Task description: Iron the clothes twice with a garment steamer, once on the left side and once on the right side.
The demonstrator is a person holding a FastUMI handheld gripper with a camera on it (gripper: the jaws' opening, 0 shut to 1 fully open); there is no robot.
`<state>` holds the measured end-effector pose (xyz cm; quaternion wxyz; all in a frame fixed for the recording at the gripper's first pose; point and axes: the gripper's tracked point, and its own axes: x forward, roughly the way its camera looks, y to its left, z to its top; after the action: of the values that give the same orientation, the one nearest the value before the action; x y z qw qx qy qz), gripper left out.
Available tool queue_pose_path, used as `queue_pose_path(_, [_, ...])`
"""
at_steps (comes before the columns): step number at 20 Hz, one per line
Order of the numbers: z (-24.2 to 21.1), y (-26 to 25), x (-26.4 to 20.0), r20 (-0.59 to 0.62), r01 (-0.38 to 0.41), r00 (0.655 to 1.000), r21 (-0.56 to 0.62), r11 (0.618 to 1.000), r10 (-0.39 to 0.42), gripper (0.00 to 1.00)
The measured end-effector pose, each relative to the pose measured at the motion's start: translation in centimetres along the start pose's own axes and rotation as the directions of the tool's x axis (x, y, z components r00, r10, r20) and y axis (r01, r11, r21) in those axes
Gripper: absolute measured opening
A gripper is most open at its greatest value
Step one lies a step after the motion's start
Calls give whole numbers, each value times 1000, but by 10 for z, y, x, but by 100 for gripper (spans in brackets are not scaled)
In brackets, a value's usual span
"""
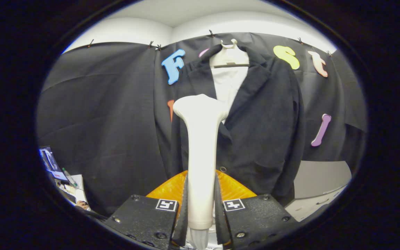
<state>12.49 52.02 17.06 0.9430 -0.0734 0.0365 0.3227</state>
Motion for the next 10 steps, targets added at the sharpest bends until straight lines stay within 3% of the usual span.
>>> queue_pose_path(10, [72, 43, 61, 86, -13, 996, -62, 998, 19, 35])
